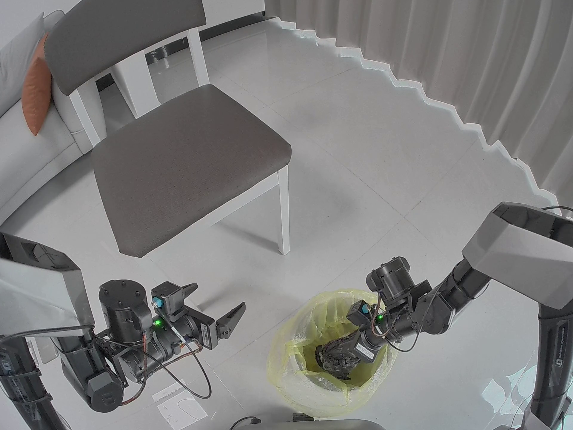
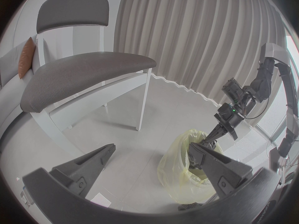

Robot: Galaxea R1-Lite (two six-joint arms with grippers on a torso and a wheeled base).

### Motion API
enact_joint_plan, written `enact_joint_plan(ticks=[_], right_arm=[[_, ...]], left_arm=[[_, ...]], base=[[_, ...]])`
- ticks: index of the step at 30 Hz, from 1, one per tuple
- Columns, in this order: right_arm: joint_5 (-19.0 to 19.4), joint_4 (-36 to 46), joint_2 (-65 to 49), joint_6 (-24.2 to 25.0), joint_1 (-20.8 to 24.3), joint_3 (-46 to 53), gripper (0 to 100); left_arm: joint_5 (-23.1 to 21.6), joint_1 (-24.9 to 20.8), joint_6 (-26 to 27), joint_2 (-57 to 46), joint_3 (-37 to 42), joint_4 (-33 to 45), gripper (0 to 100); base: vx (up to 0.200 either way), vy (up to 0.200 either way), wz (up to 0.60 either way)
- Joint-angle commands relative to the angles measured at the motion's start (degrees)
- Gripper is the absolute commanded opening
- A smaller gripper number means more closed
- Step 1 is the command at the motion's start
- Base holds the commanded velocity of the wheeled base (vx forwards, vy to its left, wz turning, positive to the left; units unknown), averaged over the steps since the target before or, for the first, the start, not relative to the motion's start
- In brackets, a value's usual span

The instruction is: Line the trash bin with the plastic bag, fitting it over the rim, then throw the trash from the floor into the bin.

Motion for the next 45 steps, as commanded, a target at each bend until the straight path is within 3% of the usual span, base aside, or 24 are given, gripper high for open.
enact_joint_plan(ticks=[1,9,10,25,35,39,41,45], right_arm=[[0.1,0.4,4.5,-0.2,-1.5,-3.3,0],[0.1,1.0,4.9,-1.2,-1.5,-3.2,0],[0.1,1.0,4.8,-1.2,-1.5,-3.2,100],[0.1,0.3,-1.4,-1.1,-2.4,-1.2,100],[0.8,-2.1,-21.7,0.1,-7.7,7.7,100],[-0.9,-5.8,-26.9,2.9,-9.1,11.3,100],[-5.1,-11.2,-31.1,6.8,-10.5,15.3,100],[-6.4,-17.2,-37.5,9.4,-12.9,22.0,100]], left_arm=[[0.1,-0.1,0.1,-1.0,0.1,-1.0,100],[0.0,-0.7,0.0,-0.7,0.0,-1.0,100],[0.1,-0.7,0.0,-0.8,0.0,-1.0,100],[0.0,-1.4,0.1,-0.6,-0.1,-1.0,100],[-0.4,-2.9,0.4,-2.0,1.0,-1.0,100],[-0.8,-3.3,0.7,-3.7,2.4,-1.0,100],[-0.5,-3.2,0.6,-4.2,2.0,-1.0,100],[0.1,-3.1,0.9,-7.4,4.7,-1.0,100]], base=[[0.000,0.000,0.00],[0.000,0.000,0.00],[0.000,0.000,0.00],[0.000,0.000,0.00],[0.000,0.000,0.00],[0.000,0.000,0.00],[0.000,0.000,0.00],[0.000,0.000,0.00]])
